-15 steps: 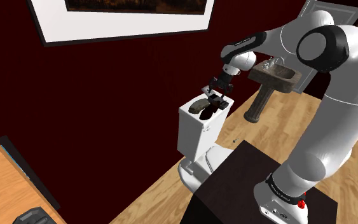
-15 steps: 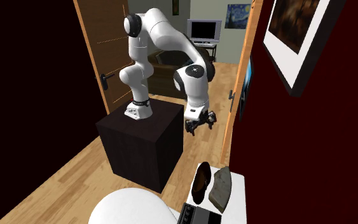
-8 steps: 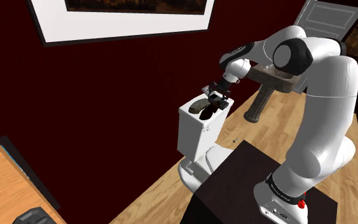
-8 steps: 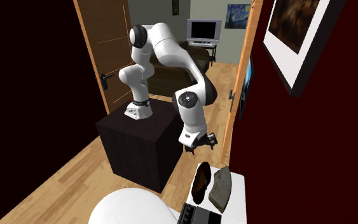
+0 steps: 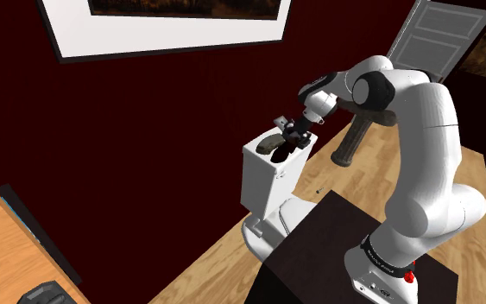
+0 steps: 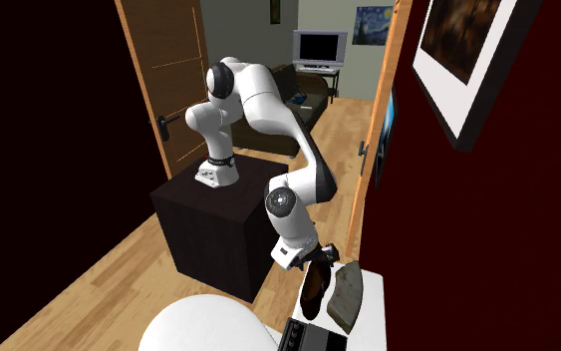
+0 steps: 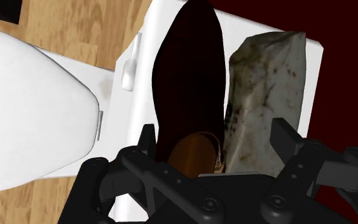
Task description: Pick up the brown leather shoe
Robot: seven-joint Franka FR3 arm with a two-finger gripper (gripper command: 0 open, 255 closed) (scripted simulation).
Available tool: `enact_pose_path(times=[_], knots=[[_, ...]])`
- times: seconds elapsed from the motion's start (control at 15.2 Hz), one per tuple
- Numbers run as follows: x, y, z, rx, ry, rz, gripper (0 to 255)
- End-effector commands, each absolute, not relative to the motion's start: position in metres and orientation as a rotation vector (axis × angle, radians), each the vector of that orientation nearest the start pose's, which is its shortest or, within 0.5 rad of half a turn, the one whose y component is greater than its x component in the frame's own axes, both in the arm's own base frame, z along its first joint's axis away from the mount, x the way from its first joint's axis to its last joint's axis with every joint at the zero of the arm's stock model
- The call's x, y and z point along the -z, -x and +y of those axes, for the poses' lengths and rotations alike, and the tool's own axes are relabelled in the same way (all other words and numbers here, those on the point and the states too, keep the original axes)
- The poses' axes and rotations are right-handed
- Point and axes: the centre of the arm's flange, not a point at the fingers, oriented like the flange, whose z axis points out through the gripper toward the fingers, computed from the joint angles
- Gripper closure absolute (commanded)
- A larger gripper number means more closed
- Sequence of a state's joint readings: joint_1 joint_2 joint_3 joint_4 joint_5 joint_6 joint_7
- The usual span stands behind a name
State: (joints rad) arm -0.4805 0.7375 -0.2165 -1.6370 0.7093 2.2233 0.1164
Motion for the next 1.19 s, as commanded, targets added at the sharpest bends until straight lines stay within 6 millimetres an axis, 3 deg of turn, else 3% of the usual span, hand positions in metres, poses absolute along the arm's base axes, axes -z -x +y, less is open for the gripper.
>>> enact_pose_path(times=[0.0,0.33,0.46,0.53,1.12], knots=[[-0.174,-0.541,-0.410,0.010,2.224,1.599,0],[-0.145,-0.541,-0.410,0.010,2.224,1.599,0],[-0.145,-0.541,-0.410,0.010,2.224,1.599,0],[-0.145,-0.542,-0.410,0.010,2.224,1.599,255],[-0.145,-0.541,-0.410,0.010,2.224,1.599,255]])
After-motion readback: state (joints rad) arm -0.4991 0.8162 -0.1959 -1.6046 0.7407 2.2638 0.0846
